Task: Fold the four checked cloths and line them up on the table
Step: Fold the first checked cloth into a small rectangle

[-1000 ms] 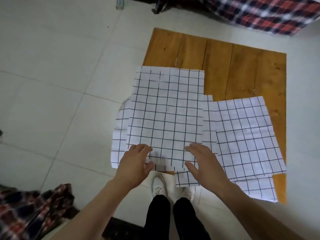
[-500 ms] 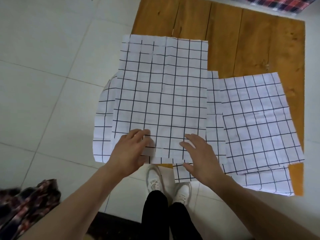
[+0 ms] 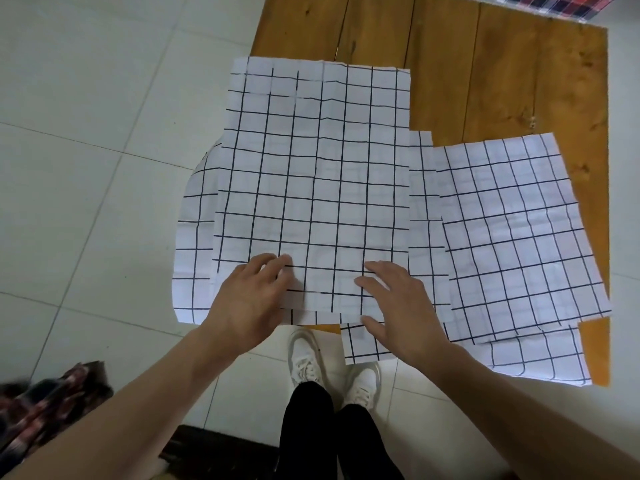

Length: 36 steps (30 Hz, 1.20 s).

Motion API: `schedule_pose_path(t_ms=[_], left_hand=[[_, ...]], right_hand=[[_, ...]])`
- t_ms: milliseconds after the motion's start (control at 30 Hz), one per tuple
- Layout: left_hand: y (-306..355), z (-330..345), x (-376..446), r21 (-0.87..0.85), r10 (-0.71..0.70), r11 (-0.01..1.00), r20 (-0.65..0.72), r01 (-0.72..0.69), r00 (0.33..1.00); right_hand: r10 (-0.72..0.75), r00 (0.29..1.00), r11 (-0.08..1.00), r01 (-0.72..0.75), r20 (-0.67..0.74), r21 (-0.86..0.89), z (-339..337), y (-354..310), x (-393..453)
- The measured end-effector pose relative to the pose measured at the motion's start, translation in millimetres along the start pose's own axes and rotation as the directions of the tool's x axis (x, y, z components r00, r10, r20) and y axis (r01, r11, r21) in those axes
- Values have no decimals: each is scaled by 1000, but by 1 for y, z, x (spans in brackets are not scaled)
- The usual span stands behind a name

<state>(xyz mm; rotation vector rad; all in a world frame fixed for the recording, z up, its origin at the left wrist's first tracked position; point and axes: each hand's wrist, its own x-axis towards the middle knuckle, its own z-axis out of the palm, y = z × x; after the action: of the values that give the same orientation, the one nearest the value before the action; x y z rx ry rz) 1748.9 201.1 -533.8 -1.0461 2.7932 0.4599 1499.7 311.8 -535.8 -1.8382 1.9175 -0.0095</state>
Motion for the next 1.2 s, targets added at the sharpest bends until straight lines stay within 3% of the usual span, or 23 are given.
schedule_pose_path(t_ms=[267, 433, 767, 1200], left_hand=[[5, 0, 3, 53, -15, 998, 46, 13, 999], [2, 4, 7, 40, -7, 999, -29, 8, 1000], [-8, -16, 5, -6, -88, 996, -152, 88, 985], [22, -86, -23, 113, -76, 985, -391, 130, 917]], right_hand=[[-95, 994, 983, 85, -52, -162, 9, 8, 1], [-152, 980, 979, 131, -128, -157, 16, 16, 2], [-3, 961, 997, 24, -276, 72, -24, 12, 15], [74, 961, 984, -26, -267, 179, -92, 29, -23]])
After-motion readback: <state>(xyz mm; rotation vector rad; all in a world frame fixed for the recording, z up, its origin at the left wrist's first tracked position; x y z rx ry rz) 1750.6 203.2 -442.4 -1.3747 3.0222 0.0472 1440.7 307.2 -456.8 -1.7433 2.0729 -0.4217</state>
